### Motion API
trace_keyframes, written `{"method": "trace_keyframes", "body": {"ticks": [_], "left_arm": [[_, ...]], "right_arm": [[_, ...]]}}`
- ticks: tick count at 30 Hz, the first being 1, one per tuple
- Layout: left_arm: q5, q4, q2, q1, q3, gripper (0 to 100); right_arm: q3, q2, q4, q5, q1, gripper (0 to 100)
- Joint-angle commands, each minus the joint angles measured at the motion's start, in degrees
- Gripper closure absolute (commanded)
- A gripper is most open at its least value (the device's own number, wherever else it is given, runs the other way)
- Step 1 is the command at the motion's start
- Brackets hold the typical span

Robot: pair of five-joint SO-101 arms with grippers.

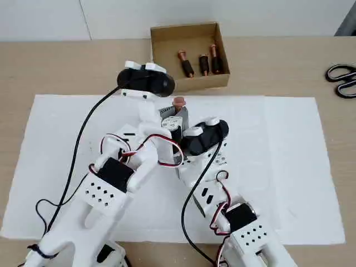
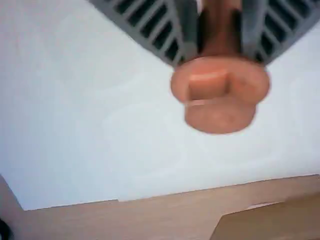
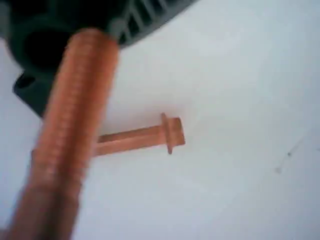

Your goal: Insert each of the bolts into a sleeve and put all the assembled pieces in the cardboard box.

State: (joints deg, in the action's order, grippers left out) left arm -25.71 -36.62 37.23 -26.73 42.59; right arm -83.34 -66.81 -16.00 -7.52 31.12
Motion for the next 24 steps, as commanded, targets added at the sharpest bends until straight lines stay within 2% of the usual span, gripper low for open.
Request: {"method": "trace_keyframes", "body": {"ticks": [1,4,8,13,24], "left_arm": [[-0.26,0.0,1.93,-0.44,-0.22,100],[-0.18,2.2,1.93,-0.44,0.31,100],[-0.09,9.14,1.93,-0.53,3.91,100],[3.34,15.12,1.93,-0.53,8.04,100],[5.1,14.68,2.11,-0.62,8.48,100]], "right_arm": [[0.53,-1.01,1.1,-0.62,-0.66,99.5],[0.53,-1.01,1.1,-0.62,-0.66,99.5],[0.44,-1.01,1.1,-0.62,-0.66,99.5],[0.44,-1.01,1.1,-0.62,-0.66,99.5],[0.44,-1.01,1.1,-0.62,-1.01,99.5]]}}
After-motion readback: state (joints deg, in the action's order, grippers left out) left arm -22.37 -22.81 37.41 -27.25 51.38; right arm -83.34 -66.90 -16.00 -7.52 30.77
